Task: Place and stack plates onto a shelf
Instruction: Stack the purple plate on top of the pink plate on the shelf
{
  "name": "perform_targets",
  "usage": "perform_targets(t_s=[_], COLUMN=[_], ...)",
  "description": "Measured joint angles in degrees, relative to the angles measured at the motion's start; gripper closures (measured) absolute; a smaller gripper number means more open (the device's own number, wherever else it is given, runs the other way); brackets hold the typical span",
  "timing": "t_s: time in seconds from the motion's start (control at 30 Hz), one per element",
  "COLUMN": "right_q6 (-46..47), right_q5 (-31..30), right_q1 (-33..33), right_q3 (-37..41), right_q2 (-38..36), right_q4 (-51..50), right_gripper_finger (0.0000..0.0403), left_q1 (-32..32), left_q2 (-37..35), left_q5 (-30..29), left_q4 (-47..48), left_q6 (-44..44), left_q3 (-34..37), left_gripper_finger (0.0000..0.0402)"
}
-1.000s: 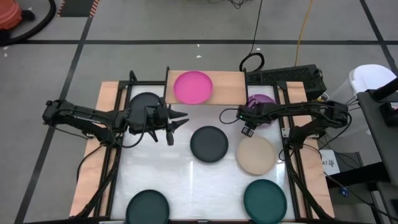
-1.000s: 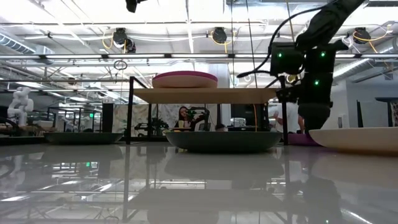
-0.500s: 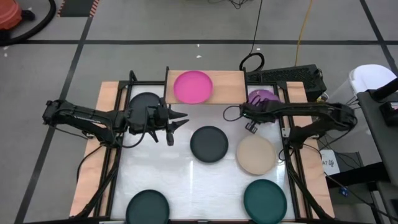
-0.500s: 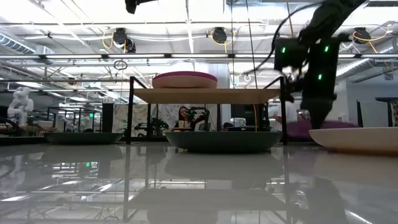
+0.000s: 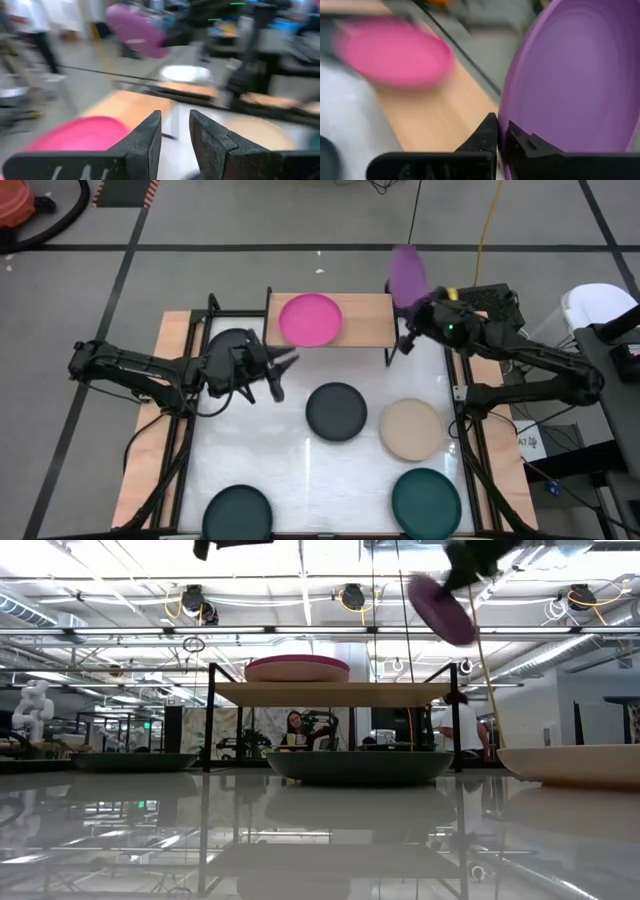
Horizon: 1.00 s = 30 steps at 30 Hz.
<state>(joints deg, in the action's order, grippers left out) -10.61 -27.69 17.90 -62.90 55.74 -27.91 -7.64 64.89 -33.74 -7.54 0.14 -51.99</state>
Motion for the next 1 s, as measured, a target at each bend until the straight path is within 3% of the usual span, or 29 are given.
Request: perform_targets(t_s=[0.07,0.23,0.6,0.77,1.0], right_q6=[-5.55,-16.69,-29.21,-29.20,-27.76], right_q5=[4.75,12.34,12.95,12.90,12.95], right_q1=[-1.75,-4.37,-4.50,-4.52,-4.80], right_q3=[-1.83,-6.06,-14.89,-15.84,-15.93], right_q2=[2.59,12.45,35.24,39.18,38.37], right_q4=[5.39,11.08,13.96,12.87,12.51], right_gripper_finger=[0.0402,0.0402,0.0402,0.0399,0.0356], left_q1=[0.15,0.42,-1.36,-1.92,-1.92], left_q2=[-0.59,-2.15,-2.59,-2.59,-2.59], left_q5=[-2.90,-1.86,0.70,0.72,0.70], left_q4=[-1.85,-6.77,-6.77,-3.63,-1.85], left_q6=[2.04,4.94,5.98,5.54,4.60], left_q3=[0.00,-0.08,-0.04,-0.04,-0.04], left_gripper_finger=[0.0296,0.0296,0.0296,0.0296,0.0296])
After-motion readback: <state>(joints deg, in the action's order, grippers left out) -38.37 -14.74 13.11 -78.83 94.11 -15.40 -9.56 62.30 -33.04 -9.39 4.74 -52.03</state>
